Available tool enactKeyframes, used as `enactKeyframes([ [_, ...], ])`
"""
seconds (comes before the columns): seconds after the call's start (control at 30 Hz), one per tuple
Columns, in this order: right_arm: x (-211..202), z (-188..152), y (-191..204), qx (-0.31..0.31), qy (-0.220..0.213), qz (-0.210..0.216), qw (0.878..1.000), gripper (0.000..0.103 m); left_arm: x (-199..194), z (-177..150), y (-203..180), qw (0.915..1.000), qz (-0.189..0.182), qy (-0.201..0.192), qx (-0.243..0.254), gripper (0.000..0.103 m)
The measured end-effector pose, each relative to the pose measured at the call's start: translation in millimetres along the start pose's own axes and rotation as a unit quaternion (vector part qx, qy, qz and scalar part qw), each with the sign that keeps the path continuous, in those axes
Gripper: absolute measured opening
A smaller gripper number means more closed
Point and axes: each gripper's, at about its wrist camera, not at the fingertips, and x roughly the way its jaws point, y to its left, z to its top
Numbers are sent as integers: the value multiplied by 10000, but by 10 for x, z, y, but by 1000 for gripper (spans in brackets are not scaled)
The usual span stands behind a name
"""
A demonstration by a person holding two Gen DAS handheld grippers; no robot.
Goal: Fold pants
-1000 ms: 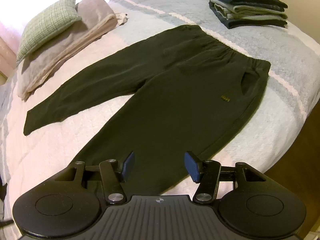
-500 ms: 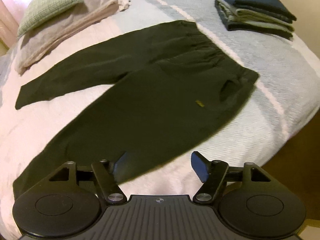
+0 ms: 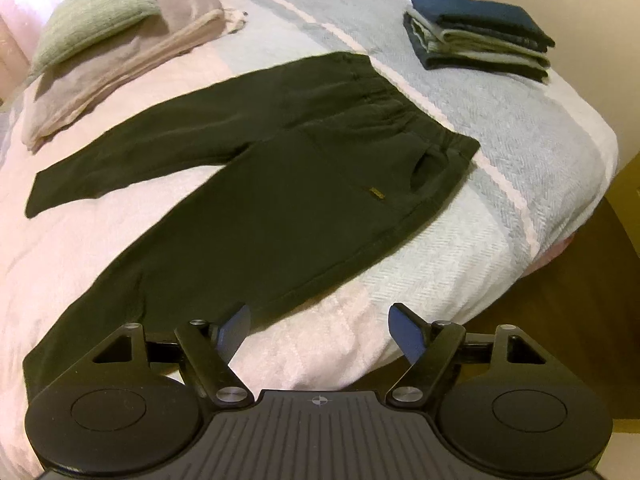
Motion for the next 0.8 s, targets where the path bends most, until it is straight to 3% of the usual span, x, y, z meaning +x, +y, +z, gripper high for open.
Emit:
enactKeyframes([
  [0.3,-78,-16,257,-545,-68,76,9985,74,-168,-121,70,10000,59,-70,-15,98],
  [0.8,-12,-187,534,-888,122,256,9956,74,-234,-289,212,9999,54,54,-91,98],
])
